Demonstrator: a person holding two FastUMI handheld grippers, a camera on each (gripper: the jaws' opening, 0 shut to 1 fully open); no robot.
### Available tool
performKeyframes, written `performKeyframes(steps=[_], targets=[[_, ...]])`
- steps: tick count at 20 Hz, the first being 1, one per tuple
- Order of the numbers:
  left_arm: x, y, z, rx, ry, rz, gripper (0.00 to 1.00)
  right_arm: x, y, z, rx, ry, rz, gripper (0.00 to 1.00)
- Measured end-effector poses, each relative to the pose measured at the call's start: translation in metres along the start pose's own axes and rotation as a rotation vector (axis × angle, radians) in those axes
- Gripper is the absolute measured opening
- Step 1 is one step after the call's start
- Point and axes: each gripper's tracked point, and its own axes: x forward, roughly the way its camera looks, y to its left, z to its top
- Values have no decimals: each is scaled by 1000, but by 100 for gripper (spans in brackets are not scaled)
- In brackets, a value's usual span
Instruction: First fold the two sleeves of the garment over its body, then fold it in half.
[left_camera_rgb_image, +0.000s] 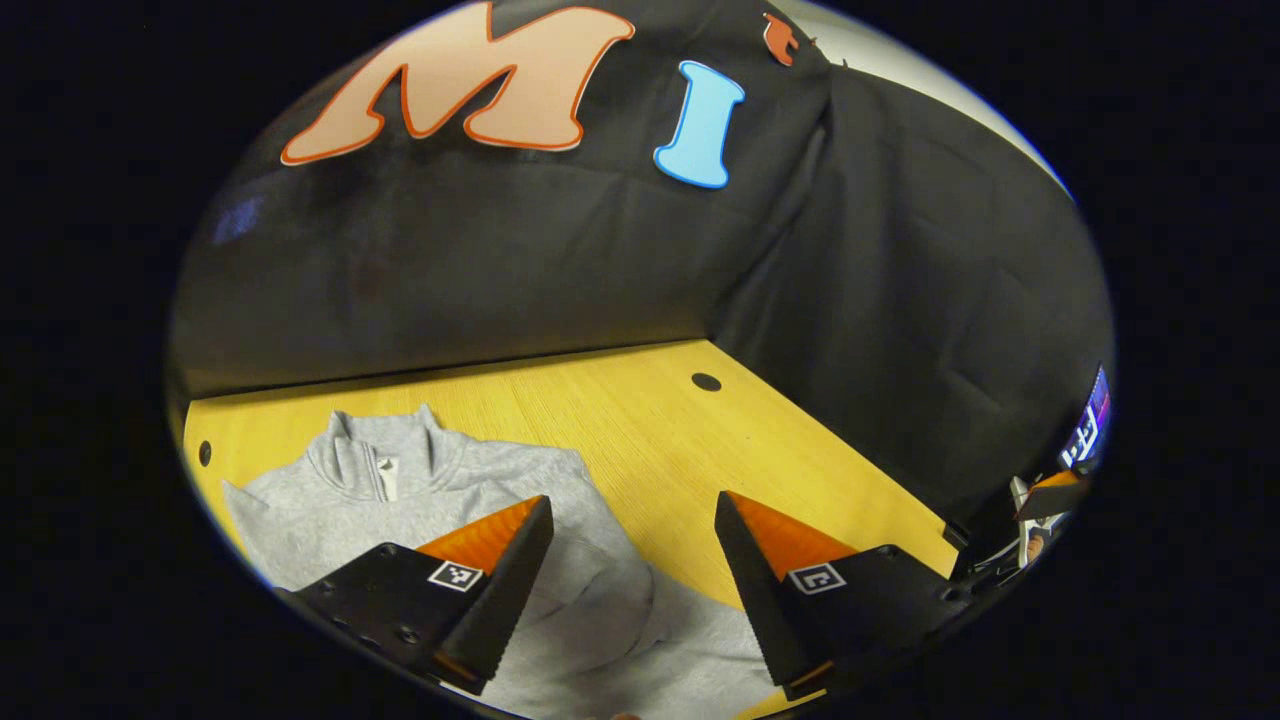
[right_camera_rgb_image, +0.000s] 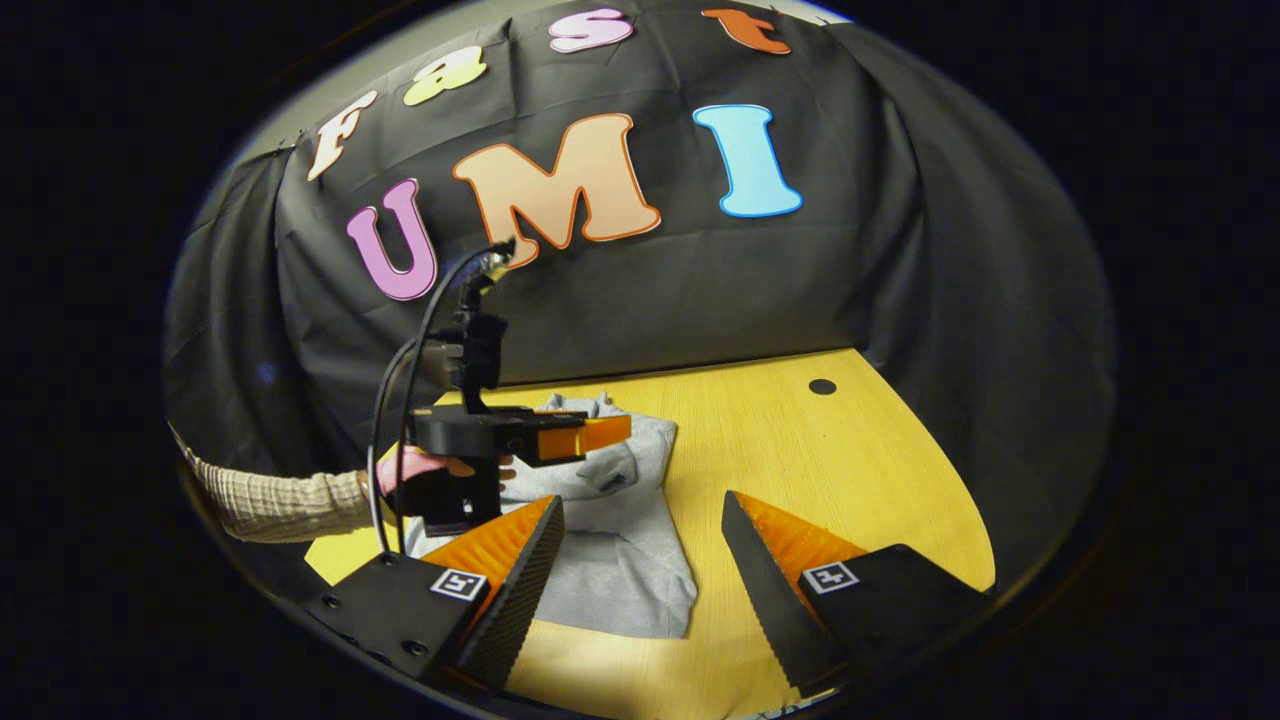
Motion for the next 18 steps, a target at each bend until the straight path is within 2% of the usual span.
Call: performKeyframes(steps=[1, 2, 4, 8, 12, 13, 17, 18], targets=[[-11, 5, 3, 4, -13, 5, 97, 3, 1, -4, -14, 6, 4, 98], [-25, 13, 7, 8, -26, 19, 94, 6, 3, -8, -26, 15, 12, 98], [-54, 30, 9, 19, -52, 57, 94, 12, 4, -20, -48, 39, 25, 98], [-120, 67, -17, 7, -43, 161, 94, 27, 10, -45, -97, 72, 39, 98], [-181, 98, -73, -11, 6, 279, 94, 42, 8, -84, -143, 133, 40, 98], [-197, 101, -91, -32, 27, 299, 94, 46, 6, -96, -150, 153, 37, 95], [-249, 117, -158, -136, 111, 402, 94, 56, -3, -140, -143, 236, 28, 99], [-256, 118, -170, -164, 129, 423, 95, 59, -5, -148, -140, 254, 25, 96]])
